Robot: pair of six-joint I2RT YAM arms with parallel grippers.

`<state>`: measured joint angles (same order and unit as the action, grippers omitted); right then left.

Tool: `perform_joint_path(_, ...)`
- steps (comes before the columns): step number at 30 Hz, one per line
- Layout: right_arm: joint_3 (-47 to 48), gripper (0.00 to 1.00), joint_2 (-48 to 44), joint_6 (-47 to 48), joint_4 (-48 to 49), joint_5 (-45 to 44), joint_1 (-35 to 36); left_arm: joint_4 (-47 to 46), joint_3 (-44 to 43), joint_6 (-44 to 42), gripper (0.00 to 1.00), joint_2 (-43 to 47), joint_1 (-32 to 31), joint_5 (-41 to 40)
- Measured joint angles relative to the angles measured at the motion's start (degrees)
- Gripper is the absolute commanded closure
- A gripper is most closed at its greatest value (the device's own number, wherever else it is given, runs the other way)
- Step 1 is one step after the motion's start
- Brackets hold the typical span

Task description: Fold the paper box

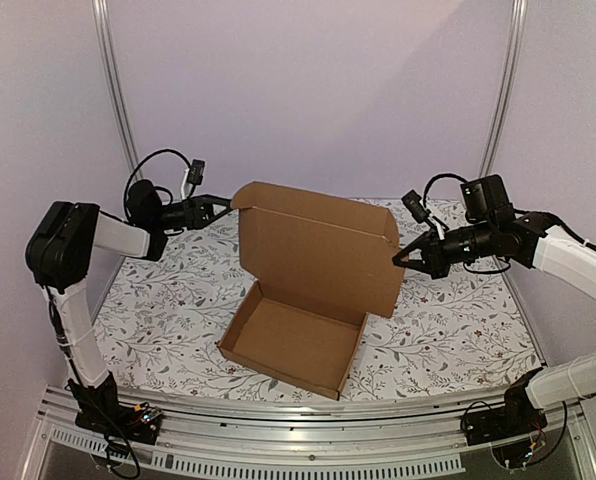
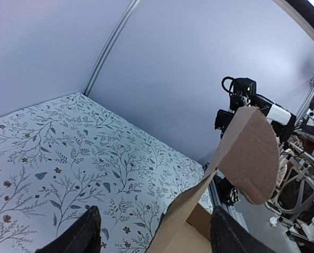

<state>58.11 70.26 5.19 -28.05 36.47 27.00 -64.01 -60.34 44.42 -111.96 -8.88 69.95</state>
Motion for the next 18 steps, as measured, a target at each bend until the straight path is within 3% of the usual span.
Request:
perform_joint_path(3,0.0,1.00,0.2,0.0,-0.1,0.3,0.0,-6.0,-2.5,7.7,0.44,-2.5,-0.1,2.4)
perform_joint_path(8,0.0,1.00,1.4,-0.3,-0.1,1.2,0.0,-10.1,-5.7,16.4,0.49,-5.8,-0.7,5.6)
perform_joint_path(15,0.3,1.00,2.1,-0.7,-0.2,1.6,0.0,-11.2,-5.8,20.1,0.58,-6.7,-2.1,7.7)
perform_joint_path(18,0.5,1.00,2.2,-0.9,-0.2,1.6,0.0,-11.6,-5.8,20.7,0.67,-6.7,-2.5,8.2)
